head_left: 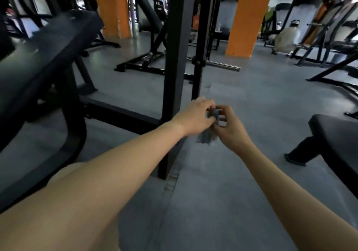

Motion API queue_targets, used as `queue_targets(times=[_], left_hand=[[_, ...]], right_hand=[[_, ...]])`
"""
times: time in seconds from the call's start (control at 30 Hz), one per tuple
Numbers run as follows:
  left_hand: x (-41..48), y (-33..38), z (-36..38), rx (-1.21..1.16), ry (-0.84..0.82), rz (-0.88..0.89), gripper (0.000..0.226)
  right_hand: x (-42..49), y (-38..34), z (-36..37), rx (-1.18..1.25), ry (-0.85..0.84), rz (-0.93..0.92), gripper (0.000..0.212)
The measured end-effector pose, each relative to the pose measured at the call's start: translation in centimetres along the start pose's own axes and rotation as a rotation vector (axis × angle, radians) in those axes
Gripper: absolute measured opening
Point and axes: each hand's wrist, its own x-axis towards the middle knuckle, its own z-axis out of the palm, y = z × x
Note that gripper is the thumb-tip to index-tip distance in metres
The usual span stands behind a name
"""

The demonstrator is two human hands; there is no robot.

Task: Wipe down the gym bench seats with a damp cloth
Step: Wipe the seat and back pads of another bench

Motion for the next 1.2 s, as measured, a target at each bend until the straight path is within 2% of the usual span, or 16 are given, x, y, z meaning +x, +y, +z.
queue_targets(times=[0.13,0.23,0.33,0.47,0.6,0.73,0.83,0.9,1.07,1.2], left_hand=[[-2.1,-4.9,-4.1,-0.014,0.124,-0.091,0.013],[-4.5,-8.4,-7.1,-0.052,0.205,-0.183,0.026],[-7.0,-11.8,-10.3,-0.074,0.261,-0.255,0.02],[-10.0,-15.3,-13.8,-0.126,0.367,-0.322,0.022],[-12.0,-18.0,-16.6,-0.105,0.442,-0.377,0.031],[-12.8,-21.2,-19.9,0.07,0.439,-0.483,0.055],[-12.5,-25.0,-22.2,0.165,0.42,-0.518,0.026],[-12.1,-27.8,-23.1,0.188,0.437,-0.538,0.015],[-11.1,-33.6,-25.0,0.307,0.466,-0.53,0.02],[-9.9,-36.0,-28.1,0.415,0.536,-0.48,0.022]], right_hand=[[2.9,-3.0,5.4,-0.05,-0.098,-0.001,0.05],[4.7,-5.8,9.4,-0.042,-0.171,-0.002,0.062],[6.2,-9.3,13.3,0.023,-0.312,0.008,0.068],[7.9,-13.0,18.5,0.004,-0.397,0.001,0.057],[9.1,-15.6,23.4,0.056,-0.379,-0.004,0.04],[10.9,-17.0,28.0,0.167,-0.398,-0.049,0.029],[13.5,-17.5,32.2,0.223,-0.422,-0.062,0.02],[15.3,-17.6,35.0,0.268,-0.442,-0.066,0.017],[19.4,-17.2,40.1,0.326,-0.477,-0.073,0.02],[22.7,-19.2,41.9,0.425,-0.558,0.016,0.023]])
